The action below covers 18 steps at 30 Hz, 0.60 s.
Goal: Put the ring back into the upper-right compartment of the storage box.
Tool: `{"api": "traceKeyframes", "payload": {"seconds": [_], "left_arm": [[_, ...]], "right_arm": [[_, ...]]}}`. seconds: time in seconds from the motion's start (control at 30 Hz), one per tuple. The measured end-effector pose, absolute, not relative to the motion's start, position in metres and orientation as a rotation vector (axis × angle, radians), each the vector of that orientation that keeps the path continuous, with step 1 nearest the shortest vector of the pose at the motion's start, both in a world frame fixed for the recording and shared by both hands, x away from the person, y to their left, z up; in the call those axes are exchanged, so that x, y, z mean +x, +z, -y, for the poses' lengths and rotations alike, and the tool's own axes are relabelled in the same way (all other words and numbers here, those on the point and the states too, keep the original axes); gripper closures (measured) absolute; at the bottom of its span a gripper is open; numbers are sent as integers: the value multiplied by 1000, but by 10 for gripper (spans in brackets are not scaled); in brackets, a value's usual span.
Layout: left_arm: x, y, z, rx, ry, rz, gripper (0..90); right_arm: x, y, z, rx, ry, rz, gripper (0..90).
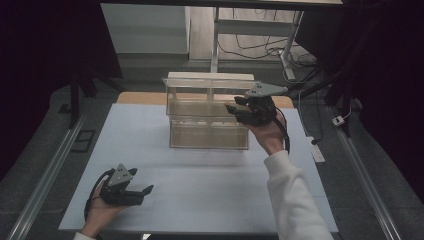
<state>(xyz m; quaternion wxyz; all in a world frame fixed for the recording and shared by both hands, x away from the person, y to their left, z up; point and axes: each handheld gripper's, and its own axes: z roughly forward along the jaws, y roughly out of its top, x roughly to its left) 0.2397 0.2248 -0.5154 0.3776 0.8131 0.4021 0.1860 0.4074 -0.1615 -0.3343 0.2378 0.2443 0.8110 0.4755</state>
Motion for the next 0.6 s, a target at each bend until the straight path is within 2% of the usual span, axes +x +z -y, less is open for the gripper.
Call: {"api": "traceKeyframes", "payload": {"seconds": [0.6], "left_arm": [[241,-516,-224,2078,477,-1025,175]], "right_arm": [[358,-364,209,668,1310,-2201,456]]}}
